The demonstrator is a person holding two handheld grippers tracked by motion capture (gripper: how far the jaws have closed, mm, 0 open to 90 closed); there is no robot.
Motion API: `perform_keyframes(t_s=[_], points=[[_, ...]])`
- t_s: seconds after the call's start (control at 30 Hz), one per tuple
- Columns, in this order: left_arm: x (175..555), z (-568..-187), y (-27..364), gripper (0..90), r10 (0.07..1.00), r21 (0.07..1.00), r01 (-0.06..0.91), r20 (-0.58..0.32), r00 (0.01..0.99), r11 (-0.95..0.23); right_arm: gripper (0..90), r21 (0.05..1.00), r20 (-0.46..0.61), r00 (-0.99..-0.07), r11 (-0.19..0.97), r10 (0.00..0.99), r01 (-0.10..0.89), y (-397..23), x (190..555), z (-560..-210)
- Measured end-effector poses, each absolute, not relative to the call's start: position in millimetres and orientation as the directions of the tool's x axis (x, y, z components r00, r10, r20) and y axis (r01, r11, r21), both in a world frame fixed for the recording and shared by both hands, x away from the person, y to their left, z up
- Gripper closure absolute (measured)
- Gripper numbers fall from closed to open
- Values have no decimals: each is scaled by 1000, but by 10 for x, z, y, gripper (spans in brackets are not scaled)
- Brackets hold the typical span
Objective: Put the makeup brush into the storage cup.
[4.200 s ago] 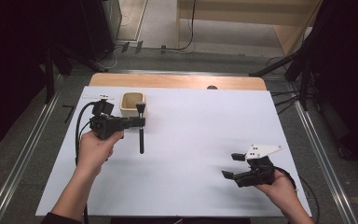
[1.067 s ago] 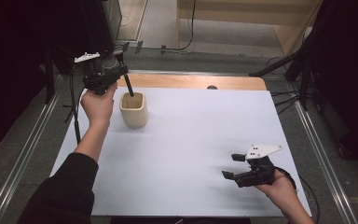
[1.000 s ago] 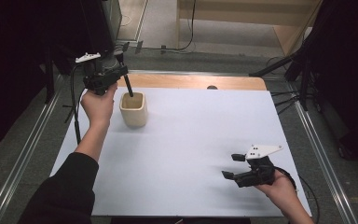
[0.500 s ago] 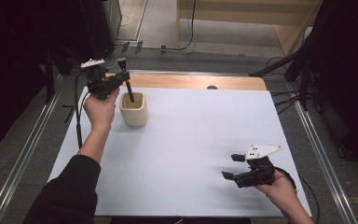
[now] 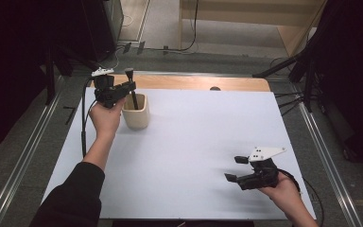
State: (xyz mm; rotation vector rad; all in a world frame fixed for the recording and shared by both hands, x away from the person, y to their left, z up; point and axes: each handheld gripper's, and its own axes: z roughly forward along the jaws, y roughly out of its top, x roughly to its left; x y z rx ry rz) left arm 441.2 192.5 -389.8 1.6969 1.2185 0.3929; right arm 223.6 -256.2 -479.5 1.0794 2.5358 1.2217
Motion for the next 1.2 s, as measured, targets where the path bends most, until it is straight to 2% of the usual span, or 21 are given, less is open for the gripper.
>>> perform_keyframes(t_s=[0.4,0.5,0.57,0.63,0.7,0.8,1.2], points=[[4412,-3949,1937,774,848,827,561,-279,451,-26,239,725,179,-740,422,648,545,-2559,2241,-4798],[4410,-3926,1963,757,831,821,571,-317,457,-1,239,723,179,-739,422,649,546,-2558,2238,-4797],[4425,-3914,1995,606,797,808,588,-380,470,39,239,724,178,-738,422,651,546,-2560,2239,-4797],[4424,-3900,2011,426,785,810,584,-394,478,51,239,721,178,-737,423,652,548,-2561,2238,-4797],[4402,-3872,2024,338,789,815,579,-375,486,30,239,725,178,-739,422,650,545,-2558,2238,-4793],[4384,-3855,2047,287,795,804,594,-364,485,5,239,727,177,-744,424,644,540,-2548,2239,-4795],[4282,-3772,2195,273,796,755,654,-368,481,-46,239,718,181,-740,428,648,549,-2548,2241,-4806]])
